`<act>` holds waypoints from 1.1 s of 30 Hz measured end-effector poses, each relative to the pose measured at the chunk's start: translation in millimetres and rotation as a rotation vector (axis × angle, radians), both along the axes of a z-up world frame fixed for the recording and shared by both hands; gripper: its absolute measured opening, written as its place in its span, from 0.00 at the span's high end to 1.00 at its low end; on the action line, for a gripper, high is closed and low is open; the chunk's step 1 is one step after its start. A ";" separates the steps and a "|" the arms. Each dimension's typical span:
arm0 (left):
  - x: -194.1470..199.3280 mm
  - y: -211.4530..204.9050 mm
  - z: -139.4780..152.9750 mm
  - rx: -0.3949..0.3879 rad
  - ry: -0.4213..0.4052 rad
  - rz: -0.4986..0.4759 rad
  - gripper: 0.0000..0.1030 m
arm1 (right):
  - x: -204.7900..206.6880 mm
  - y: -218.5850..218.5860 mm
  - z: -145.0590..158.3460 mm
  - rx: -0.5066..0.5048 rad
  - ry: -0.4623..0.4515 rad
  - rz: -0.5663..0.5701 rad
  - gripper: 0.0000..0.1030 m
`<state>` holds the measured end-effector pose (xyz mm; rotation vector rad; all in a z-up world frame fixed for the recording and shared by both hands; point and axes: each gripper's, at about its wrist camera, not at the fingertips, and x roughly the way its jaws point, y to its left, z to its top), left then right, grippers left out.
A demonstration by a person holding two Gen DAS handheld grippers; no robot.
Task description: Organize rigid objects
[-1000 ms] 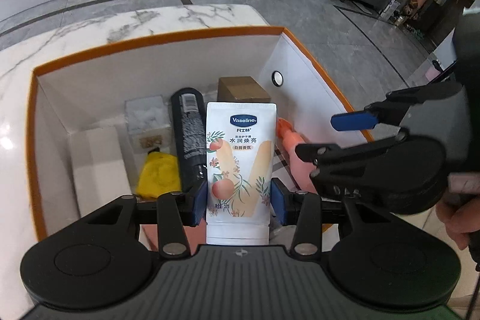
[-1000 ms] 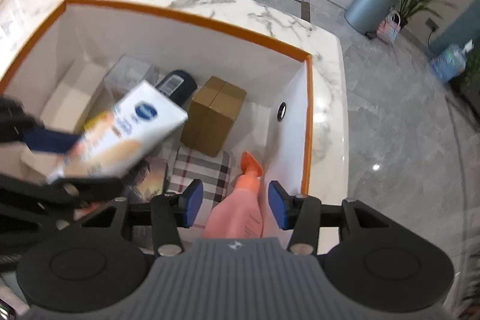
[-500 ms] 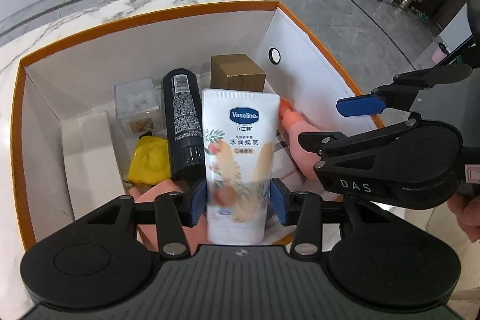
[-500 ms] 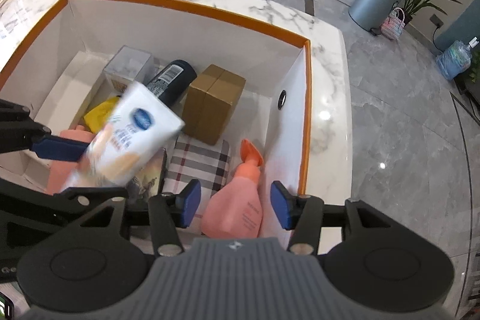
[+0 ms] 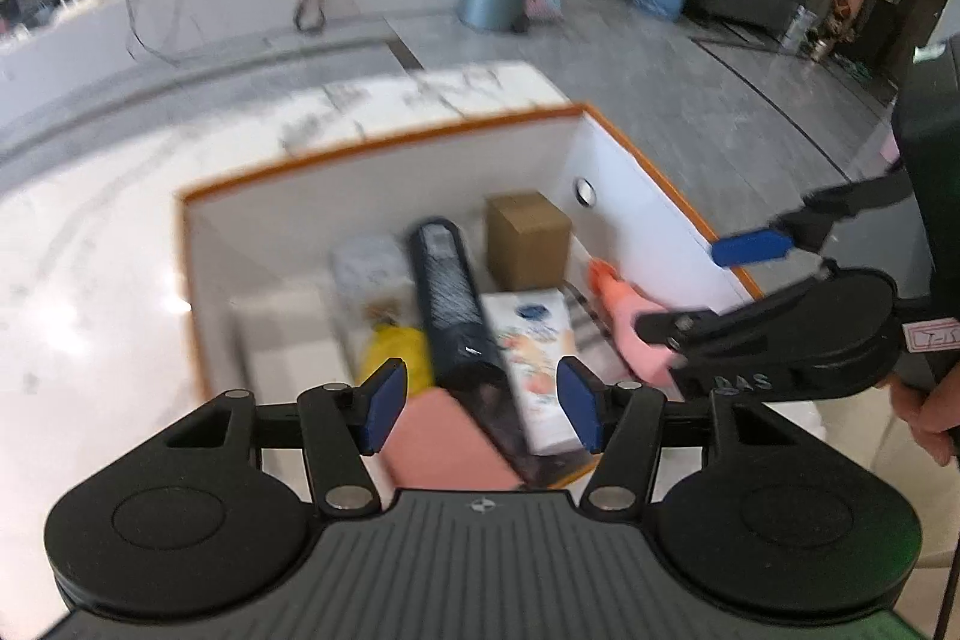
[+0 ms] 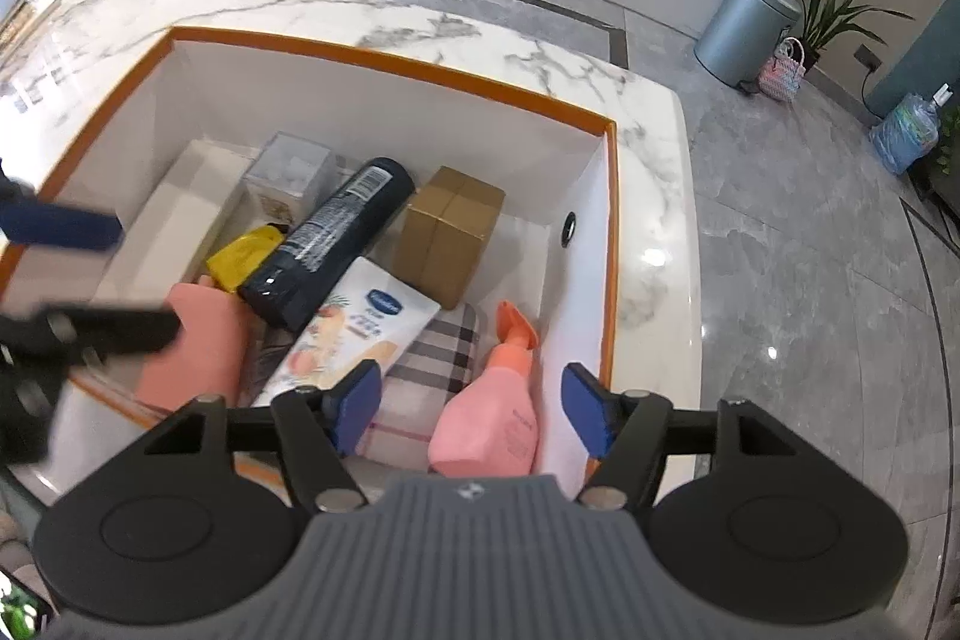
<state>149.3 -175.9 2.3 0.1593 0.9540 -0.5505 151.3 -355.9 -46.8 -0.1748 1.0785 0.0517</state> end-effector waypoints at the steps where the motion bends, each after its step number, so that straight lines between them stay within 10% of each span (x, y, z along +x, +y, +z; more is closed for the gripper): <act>1: -4.2 3.4 5.8 0.006 -0.027 0.004 0.34 | -3.2 1.5 2.8 0.010 -0.001 0.001 0.27; 18: -66.8 66.9 51.6 -0.070 -0.302 0.135 0.29 | -78.0 46.5 57.6 0.179 -0.221 0.029 0.21; 30: -84.2 90.3 30.3 -0.130 -0.478 0.278 0.27 | -107.2 47.0 11.2 0.211 -0.389 -0.048 0.09; 33: -87.5 92.9 24.8 -0.160 -0.526 0.310 0.09 | -110.8 46.9 3.7 0.247 -0.421 -0.106 0.05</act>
